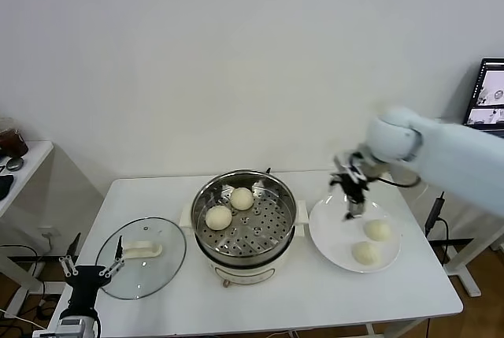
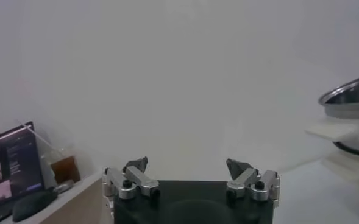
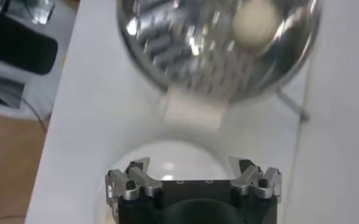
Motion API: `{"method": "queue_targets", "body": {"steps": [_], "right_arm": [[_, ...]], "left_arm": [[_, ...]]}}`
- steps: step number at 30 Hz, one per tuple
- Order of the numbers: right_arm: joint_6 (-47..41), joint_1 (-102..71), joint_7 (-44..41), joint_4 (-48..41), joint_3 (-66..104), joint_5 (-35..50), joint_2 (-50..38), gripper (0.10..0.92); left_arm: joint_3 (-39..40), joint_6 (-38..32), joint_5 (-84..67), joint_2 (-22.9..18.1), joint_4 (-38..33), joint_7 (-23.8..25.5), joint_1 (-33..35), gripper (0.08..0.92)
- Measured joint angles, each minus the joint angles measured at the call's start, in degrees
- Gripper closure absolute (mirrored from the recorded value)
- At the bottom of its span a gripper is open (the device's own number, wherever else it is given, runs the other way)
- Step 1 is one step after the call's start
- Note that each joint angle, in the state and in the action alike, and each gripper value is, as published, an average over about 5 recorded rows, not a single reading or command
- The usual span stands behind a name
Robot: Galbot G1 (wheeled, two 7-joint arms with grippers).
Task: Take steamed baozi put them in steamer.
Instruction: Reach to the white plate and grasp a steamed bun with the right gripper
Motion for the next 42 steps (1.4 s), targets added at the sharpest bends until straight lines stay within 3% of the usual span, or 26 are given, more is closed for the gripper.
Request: {"method": "queue_targets", "body": {"steps": [11,25,31,42], "right_arm": [[4.74,-18.24,-0.02,-4.07,12.32,-9.92,-5.09,0.203],[6.91,-29.68,2.48,-10.64,20.04,-15.71,-0.41,0.205],[6.37,-31.31,2.28,-12.37,20.96,-17.17,1.38,0.297],[5.14,-32.84,0.94,-13.76,21.99,-18.29,2.93,0.550]], "left_arm": [[-0.37,0.17,0.46,-0.42,-0.12,0.09,0.54,0.177],[-1.47,0.02,0.62,-0.77,-0.39,0.07,1.45,0.177],[-1.64,0.02,0.63,-1.04,-0.42,0.05,1.54,0.177],[-1.68,0.01,0.63,-1.13,-0.33,0.05,1.37,0.177]]}}
